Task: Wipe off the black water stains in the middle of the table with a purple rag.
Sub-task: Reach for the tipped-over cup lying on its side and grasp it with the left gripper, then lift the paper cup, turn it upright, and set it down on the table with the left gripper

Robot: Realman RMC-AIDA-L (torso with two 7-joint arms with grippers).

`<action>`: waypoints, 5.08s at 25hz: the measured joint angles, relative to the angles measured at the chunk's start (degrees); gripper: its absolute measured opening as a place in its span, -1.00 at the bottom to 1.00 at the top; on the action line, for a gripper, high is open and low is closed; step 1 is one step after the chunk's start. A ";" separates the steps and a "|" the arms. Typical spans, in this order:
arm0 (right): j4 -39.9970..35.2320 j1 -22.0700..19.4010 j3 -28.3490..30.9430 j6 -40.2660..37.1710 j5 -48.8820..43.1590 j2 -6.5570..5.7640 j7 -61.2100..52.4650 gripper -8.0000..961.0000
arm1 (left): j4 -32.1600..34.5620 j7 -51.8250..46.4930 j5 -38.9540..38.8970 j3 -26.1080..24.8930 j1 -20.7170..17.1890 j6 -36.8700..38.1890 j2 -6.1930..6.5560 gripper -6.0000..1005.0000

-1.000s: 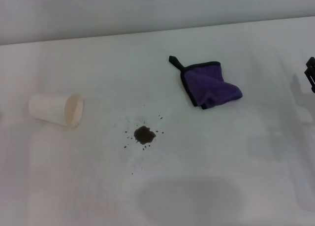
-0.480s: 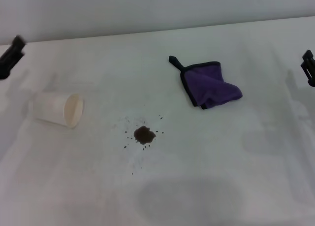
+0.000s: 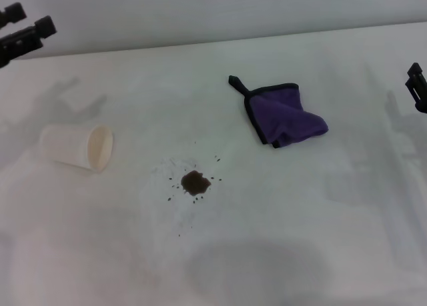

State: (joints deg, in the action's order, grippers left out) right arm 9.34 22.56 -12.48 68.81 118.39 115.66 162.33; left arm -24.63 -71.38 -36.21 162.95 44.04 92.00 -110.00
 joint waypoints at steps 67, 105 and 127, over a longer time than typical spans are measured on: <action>-0.20 0.93 8.88 -5.71 -0.18 0.01 0.00 0.49 | -3.45 17.94 76.07 0.26 29.01 -26.27 -8.93 0.72; 0.61 1.50 8.29 -5.46 -0.53 0.18 0.00 0.49 | -3.32 17.02 45.36 0.12 21.52 -32.58 -8.89 0.52; 0.45 1.09 8.18 -5.77 -2.21 0.05 0.00 0.49 | 25.29 46.07 -19.59 0.00 -7.29 -29.18 -9.25 0.52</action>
State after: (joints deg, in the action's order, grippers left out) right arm 9.79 23.64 -4.30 63.04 116.18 115.71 162.34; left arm 0.67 -25.30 -55.81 162.95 36.76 62.82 -119.25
